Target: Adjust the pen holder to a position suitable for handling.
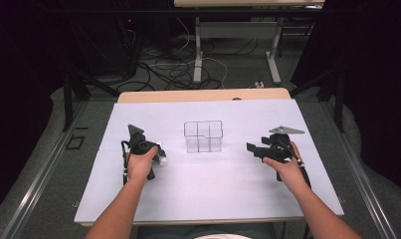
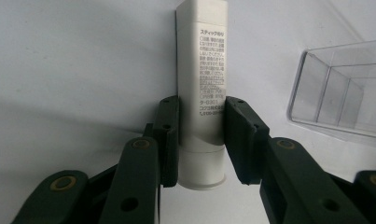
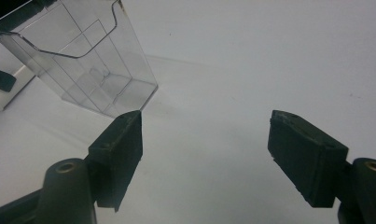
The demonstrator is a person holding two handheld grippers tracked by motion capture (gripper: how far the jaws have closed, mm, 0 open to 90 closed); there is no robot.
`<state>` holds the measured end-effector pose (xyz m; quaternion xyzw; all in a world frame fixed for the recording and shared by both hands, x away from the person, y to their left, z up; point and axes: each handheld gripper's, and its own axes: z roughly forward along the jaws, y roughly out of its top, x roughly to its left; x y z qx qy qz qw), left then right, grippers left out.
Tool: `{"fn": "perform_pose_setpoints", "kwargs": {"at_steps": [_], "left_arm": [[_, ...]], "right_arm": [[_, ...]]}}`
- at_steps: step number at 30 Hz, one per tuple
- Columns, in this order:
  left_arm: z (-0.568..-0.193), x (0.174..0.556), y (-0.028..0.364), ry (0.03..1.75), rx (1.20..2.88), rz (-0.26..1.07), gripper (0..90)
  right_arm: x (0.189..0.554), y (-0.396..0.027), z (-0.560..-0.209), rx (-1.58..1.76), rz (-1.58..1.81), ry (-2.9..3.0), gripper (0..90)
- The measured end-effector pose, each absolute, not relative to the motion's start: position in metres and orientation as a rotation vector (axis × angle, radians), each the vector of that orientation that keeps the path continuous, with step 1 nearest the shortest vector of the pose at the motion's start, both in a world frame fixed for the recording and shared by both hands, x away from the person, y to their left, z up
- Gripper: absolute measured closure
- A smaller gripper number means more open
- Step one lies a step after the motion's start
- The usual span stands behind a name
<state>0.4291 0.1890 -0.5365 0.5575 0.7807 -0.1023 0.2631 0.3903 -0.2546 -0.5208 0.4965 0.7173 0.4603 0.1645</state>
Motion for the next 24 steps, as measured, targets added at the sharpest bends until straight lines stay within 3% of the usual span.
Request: {"fn": "perform_pose_setpoints", "kwargs": {"at_steps": [13, 24], "left_arm": [[-0.527, 0.428, 0.198, 2.041, 1.606, -0.259, 68.4], [-0.508, 0.425, 0.191, 1.913, 1.785, -0.066, 68.4]], "right_arm": [[0.390, -0.255, -0.520, 1.417, 1.313, 2.039, 26.2], [0.390, -0.255, -0.521, 1.425, 1.323, 2.040, 26.3]]}}
